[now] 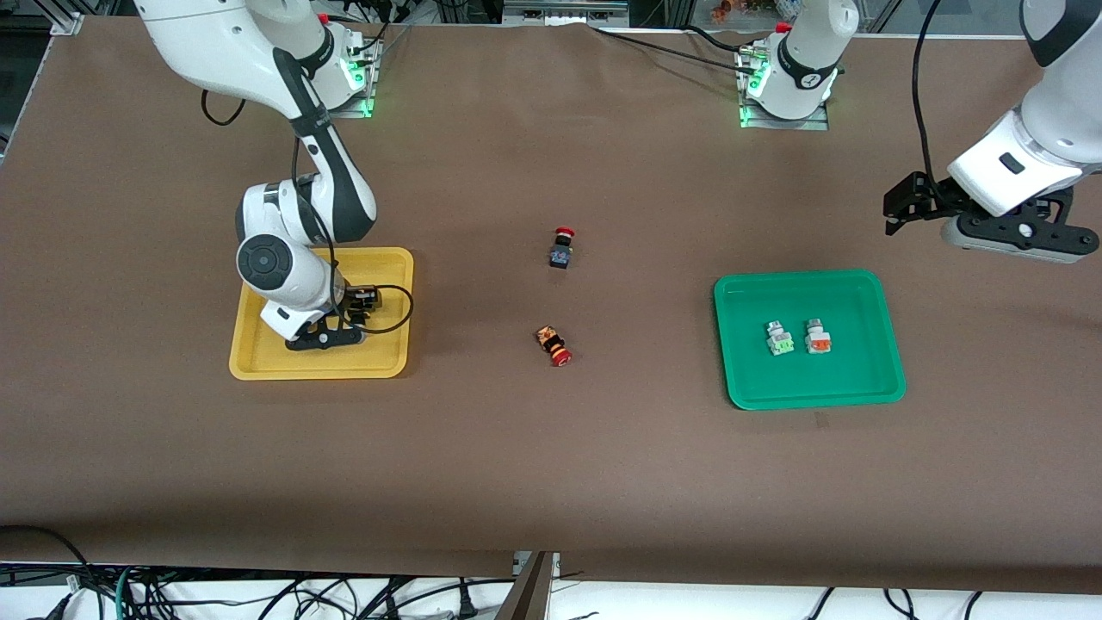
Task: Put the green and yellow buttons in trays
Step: 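Release the yellow switch in the yellow tray and raise the right gripper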
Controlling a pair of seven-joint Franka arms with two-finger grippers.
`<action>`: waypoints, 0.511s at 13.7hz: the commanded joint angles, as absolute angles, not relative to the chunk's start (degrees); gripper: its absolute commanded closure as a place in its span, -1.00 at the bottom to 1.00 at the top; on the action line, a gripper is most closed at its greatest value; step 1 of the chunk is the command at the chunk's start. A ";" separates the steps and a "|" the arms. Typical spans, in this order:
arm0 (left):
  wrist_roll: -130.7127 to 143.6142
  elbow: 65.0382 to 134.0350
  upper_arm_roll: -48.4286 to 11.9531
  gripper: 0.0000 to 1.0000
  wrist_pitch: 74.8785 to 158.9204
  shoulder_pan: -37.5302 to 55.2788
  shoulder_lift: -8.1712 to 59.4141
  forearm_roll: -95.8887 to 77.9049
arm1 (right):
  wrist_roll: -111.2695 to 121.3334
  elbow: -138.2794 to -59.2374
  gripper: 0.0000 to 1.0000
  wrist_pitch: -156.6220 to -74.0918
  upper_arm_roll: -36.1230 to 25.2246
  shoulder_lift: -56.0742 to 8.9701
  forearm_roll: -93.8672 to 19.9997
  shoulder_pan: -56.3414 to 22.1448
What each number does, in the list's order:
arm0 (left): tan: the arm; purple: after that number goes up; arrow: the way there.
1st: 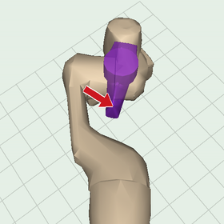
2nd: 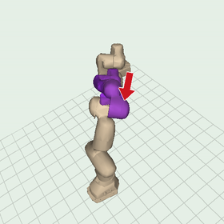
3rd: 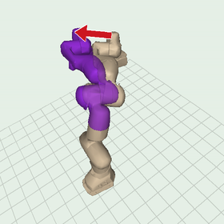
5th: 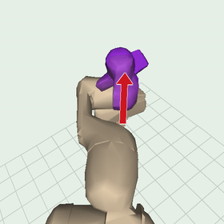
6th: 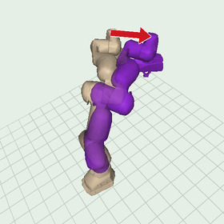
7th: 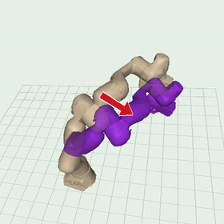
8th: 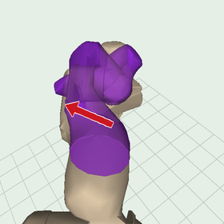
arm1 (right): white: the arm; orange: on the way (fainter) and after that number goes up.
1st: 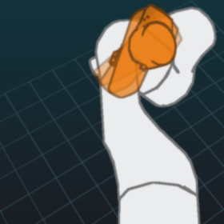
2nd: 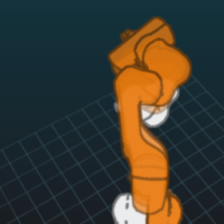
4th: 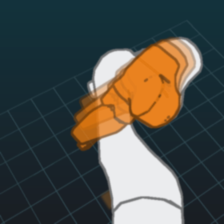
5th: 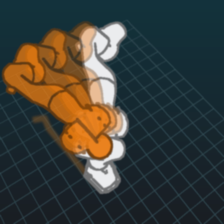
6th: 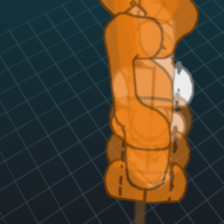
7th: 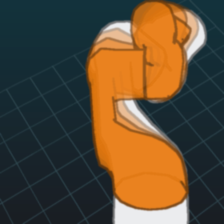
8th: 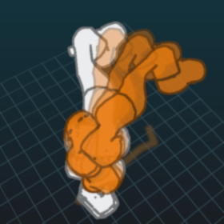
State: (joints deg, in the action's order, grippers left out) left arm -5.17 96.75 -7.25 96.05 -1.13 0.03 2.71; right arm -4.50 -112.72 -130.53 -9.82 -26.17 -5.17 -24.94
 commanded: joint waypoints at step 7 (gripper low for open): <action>-5.80 95.54 -7.73 -1.00 95.36 -1.67 0.35 3.08 | -3.61 -108.82 -0.98 -116.12 -10.19 -6.87 -5.54 -25.05</action>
State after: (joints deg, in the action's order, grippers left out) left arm -5.23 96.64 -7.27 96.05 -1.42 0.10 2.71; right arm -4.50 -108.99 -119.76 -9.63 -12.21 -5.23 -25.18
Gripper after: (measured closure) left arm 0.000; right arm 0.004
